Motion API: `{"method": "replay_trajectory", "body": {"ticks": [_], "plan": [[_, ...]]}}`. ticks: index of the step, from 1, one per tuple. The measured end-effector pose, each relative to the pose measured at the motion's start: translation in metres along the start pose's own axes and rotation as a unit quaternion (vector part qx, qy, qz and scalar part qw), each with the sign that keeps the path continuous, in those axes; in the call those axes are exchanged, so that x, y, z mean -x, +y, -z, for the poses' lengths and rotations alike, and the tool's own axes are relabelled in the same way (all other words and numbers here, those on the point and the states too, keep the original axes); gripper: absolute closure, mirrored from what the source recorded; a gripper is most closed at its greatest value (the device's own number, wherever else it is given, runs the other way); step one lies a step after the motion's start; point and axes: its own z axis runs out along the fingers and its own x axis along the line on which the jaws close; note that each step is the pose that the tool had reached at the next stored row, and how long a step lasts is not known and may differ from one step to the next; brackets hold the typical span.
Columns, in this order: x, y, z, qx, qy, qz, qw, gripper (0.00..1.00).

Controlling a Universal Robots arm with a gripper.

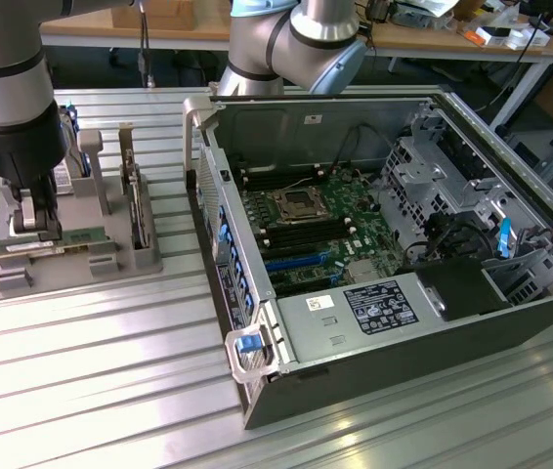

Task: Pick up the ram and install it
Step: 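Pick up the ram and move it above insertion slot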

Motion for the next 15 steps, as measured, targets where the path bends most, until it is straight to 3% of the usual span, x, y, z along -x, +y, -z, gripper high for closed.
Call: {"method": "replay_trajectory", "body": {"ticks": [15], "plan": [[0.0, 0.0006, 0.0143, 0.0001, 0.0001, 0.0, 1.0, 0.88]]}}
